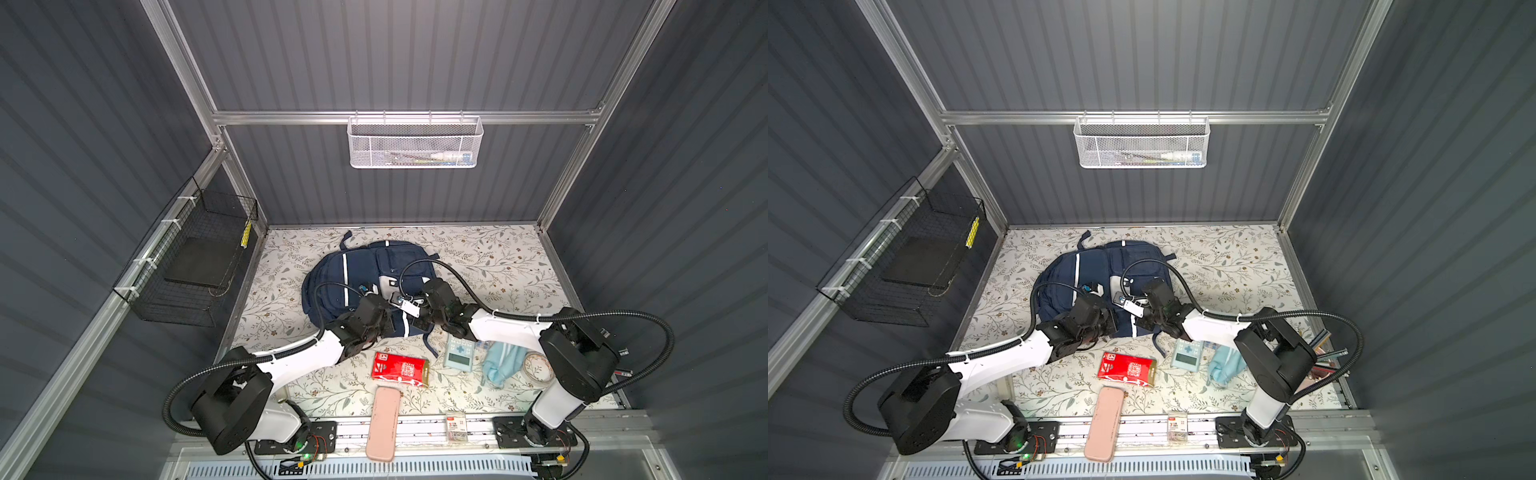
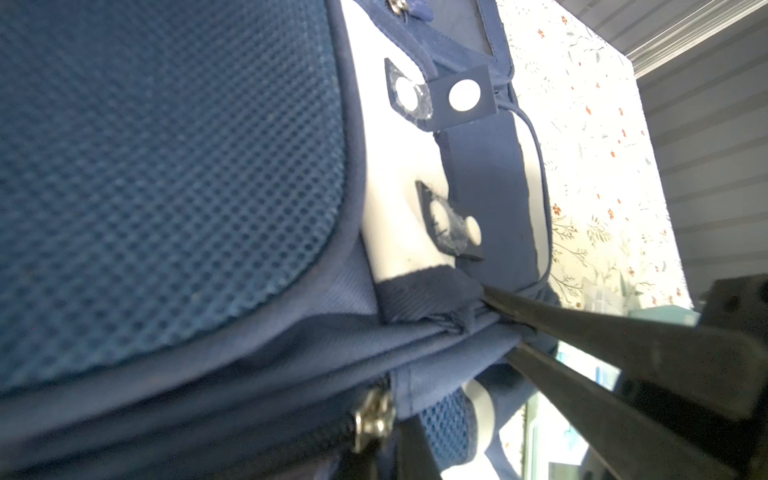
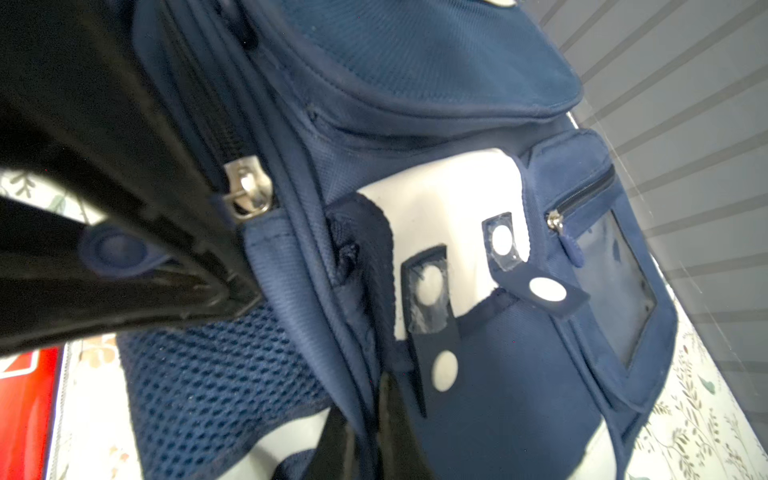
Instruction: Pack the student bag
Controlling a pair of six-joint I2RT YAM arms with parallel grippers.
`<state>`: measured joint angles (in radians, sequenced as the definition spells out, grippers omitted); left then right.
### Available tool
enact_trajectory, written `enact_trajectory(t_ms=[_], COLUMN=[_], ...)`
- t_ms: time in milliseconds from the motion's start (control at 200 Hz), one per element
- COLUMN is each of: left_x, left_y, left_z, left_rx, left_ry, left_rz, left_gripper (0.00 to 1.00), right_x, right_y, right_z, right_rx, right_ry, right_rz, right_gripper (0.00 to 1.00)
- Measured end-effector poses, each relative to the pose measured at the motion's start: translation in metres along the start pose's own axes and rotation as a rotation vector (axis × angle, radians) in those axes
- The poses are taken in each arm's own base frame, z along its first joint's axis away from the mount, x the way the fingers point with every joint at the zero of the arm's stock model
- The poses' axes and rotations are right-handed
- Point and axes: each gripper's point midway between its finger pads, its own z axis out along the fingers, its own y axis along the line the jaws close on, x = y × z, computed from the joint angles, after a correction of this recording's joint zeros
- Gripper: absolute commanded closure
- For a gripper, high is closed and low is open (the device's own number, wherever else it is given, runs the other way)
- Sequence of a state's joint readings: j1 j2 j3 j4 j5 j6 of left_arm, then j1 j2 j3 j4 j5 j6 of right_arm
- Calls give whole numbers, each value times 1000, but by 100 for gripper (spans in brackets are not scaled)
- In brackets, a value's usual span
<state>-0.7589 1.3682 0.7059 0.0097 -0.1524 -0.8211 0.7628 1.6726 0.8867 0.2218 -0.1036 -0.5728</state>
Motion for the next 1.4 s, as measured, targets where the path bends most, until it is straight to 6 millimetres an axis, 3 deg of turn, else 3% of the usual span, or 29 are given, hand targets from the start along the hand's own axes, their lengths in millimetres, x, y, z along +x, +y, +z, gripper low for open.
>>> enact_trajectory(t_ms=[170, 405, 580, 815, 1001, 1066, 1121, 1236, 1321, 1401], left_x=[-12, -22, -40, -44, -47, -46, -37, -12, 0, -2], left_y=[16, 27, 53, 59, 45, 34, 20, -1, -11, -18], left_z=[-10, -30, -45, -58, -75, -75, -70, -55, -47, -45], left_rx=[72, 65, 67, 56, 125, 164, 173, 163, 170, 181], left_ry=[43, 50, 51, 65, 47, 49, 67, 122, 164, 160], left_rz=[-82, -55, -93, -32, -9, -20, -4, 31, 32, 15], left_gripper=[100, 100, 100, 100, 100, 100, 100, 100, 100, 100], right_x=[-10, -16, -21, -25, -26, -25, -19, 12, 28, 18], right_y=[3, 3, 1, -4, -19, -27, -32, -40, -30, -10], right_z=[0, 0, -4, -5, -13, -17, -18, -23, -32, -34], right_rx=[-2, -1, 7, 23, 28, 41, 50, 110, 138, 128], right_ry=[-44, -76, -109, -126, -159, -161, -144, -59, -21, -35], right_rz=[-17, -33, -43, -80, -64, -57, -41, 8, 0, -54], right_gripper=[100, 100, 100, 100, 99, 91, 76, 49, 41, 40])
